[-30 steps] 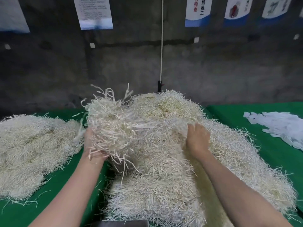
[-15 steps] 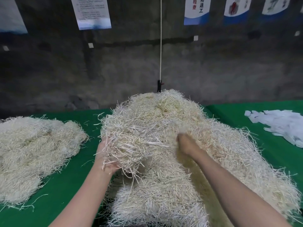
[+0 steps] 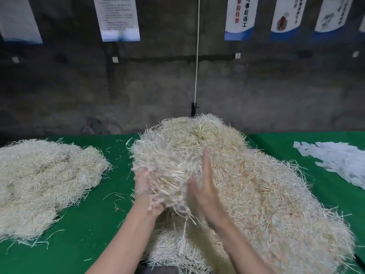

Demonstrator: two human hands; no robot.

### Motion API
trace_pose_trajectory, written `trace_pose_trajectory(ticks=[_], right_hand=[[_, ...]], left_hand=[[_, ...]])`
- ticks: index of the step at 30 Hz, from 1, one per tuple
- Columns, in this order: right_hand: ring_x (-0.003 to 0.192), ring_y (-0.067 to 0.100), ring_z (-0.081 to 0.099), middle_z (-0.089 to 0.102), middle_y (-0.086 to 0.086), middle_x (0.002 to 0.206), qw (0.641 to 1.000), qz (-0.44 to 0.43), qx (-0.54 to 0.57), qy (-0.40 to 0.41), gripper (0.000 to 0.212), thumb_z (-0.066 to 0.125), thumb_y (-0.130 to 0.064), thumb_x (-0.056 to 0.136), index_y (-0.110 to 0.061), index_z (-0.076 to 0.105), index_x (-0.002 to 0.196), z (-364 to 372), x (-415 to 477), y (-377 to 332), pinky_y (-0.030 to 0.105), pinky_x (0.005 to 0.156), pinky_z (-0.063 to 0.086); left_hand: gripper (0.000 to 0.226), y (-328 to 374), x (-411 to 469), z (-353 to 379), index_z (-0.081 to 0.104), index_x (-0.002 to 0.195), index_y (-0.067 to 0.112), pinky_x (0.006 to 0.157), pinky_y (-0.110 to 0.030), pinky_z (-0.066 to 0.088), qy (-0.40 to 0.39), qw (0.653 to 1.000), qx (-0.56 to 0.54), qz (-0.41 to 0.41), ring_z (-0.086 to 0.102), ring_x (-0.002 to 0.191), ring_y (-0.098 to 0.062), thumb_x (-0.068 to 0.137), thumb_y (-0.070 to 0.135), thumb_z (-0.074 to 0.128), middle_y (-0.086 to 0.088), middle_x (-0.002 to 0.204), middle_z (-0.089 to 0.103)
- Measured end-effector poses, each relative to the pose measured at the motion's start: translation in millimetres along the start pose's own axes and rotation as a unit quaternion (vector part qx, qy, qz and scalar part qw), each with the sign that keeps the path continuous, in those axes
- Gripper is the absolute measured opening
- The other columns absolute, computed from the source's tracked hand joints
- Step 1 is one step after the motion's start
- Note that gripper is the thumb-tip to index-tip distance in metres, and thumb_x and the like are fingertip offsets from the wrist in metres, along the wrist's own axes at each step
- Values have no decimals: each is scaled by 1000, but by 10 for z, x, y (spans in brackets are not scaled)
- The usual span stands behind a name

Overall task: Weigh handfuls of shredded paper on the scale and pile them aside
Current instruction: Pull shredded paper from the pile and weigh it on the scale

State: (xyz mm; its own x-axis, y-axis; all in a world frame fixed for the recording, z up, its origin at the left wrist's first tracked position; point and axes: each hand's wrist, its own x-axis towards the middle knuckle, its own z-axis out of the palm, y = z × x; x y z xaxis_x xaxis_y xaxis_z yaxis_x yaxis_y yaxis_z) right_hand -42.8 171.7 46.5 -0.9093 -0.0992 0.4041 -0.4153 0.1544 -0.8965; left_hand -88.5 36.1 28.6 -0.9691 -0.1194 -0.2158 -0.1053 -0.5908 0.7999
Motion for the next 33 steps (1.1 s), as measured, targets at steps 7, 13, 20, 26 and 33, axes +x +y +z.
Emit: trace_pose_trajectory(ticks=[7,13,20,26,33], right_hand=[[141,15,18,13,-11,155,990,139,-23,22,80,48,-74,76,-45,17,144,535,5,122,36,107,22],[66,6,32,29,-6,85,952,250,91,152,69,37,-71,75,-17,37,117,729,-97,314,19,59,32],[138,7,25,24,-18,147,989,130,-61,33,42,44,-29,97,-46,34,134,1051,-620,402,15,110,21],[143,7,-4,-9,-19,154,978,155,-130,43,64,30,-61,94,-48,-4,146,998,-492,368,43,117,10],[139,-4,17,8,-25,154,979,144,-143,-33,59,12,-75,87,-53,16,141,1282,-696,350,20,113,20]], left_hand=[[29,-384,-344,-265,57,121,9,93,-28,50,-103,880,441,141,61,108,-13,96,23,50,-4,116,65],[62,-448,-707,-627,41,129,42,112,-36,23,-20,970,206,129,29,132,-3,79,17,68,15,146,30],[72,-330,-622,-753,55,128,11,96,-46,46,-41,995,12,-85,62,109,-31,83,67,43,-16,120,64],[65,-487,-739,-737,43,134,2,78,-35,53,62,973,221,7,66,94,-19,90,48,55,-13,106,65],[42,-317,-559,-668,58,87,5,43,-18,44,98,975,194,38,58,49,-7,101,40,38,-11,75,57]])
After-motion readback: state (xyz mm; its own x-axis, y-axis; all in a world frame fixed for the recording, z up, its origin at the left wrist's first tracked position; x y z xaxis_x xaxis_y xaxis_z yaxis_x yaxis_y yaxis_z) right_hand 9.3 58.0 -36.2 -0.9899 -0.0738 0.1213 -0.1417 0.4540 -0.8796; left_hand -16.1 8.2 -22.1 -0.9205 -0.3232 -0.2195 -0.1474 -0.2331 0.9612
